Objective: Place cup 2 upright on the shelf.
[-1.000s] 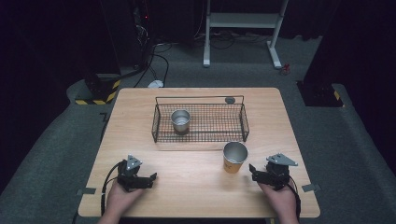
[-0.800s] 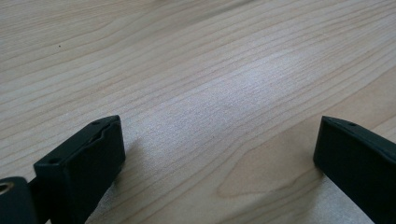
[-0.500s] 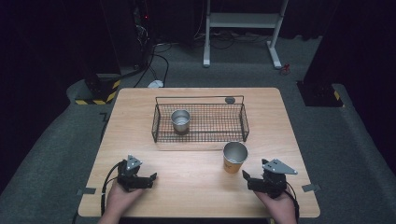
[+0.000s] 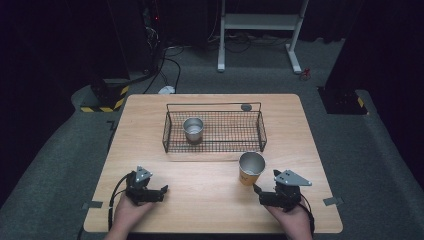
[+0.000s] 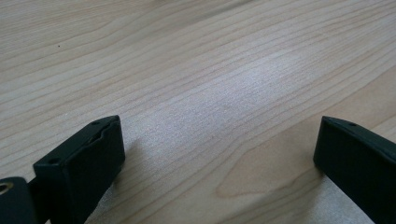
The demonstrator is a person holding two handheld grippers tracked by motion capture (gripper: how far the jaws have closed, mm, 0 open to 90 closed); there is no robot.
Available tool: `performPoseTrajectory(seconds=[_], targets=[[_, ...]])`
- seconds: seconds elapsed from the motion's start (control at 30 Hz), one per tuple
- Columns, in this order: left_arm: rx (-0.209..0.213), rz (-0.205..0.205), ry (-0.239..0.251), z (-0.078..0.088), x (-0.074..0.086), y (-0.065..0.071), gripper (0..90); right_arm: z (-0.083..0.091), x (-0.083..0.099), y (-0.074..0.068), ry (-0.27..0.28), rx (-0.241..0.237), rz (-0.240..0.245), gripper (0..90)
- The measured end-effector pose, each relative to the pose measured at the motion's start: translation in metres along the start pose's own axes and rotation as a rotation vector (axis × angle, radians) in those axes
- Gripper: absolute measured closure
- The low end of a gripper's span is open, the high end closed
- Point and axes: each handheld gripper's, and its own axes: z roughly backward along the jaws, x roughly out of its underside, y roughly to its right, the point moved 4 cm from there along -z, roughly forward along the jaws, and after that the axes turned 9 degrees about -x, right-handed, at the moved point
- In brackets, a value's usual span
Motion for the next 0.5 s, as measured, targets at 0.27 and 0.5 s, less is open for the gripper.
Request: performPoseTrajectory(seconds=[0.27, 0.5], targets=[[0.004, 0.002, -0.003, 0.0, 0.0, 0.001, 1.6, -0.01, -0.005, -0.007, -0.018, 0.013, 0.027, 9.8], [0.004, 0.002, -0.002, -0.001, -0.001, 0.001, 1.5, -0.02, -0.011, -0.006, -0.027, 0.01, 0.013, 9.8]])
